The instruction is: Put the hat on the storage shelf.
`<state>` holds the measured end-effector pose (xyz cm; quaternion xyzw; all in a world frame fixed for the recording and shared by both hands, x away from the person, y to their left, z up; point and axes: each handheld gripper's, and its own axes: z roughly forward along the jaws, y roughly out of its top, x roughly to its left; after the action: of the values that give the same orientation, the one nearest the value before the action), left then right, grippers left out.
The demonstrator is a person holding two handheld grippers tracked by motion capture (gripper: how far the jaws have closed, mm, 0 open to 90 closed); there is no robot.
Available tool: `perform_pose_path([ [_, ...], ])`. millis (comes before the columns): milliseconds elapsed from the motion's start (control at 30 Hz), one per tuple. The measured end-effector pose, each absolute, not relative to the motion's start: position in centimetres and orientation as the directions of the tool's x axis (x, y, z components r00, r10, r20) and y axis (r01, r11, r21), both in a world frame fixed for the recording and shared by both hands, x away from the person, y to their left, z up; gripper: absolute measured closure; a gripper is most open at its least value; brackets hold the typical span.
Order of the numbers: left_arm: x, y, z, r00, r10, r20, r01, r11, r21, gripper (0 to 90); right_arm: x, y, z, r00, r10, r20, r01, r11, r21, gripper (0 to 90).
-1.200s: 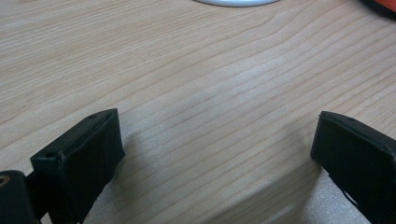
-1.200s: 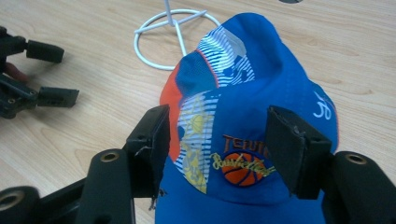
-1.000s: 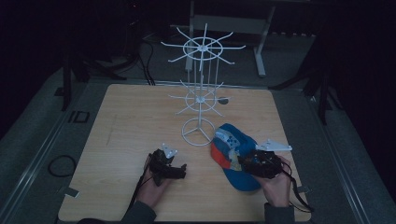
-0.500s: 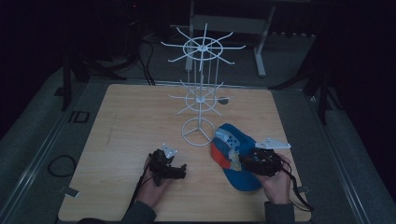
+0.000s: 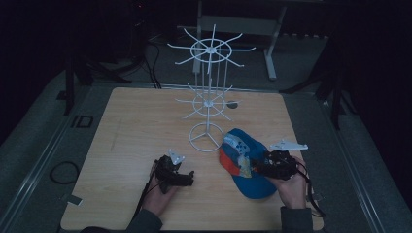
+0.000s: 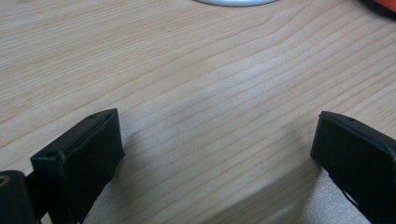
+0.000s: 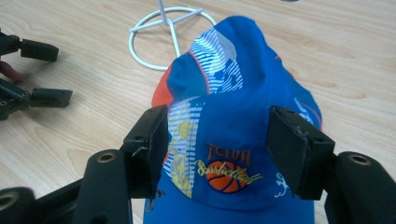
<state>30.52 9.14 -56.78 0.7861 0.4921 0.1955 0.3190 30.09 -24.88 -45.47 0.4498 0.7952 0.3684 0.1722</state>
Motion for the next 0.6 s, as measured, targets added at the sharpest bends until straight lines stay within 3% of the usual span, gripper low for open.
perform_pose_path([
  [600,30.5,9.1,-56.8,0.441,0.898,-0.007,0.650,-0.313,0.693,2.6,32.3,-23.9,-42.3,-0.585,0.811,-0.002,0.556,0.403,0.727,37.2],
])
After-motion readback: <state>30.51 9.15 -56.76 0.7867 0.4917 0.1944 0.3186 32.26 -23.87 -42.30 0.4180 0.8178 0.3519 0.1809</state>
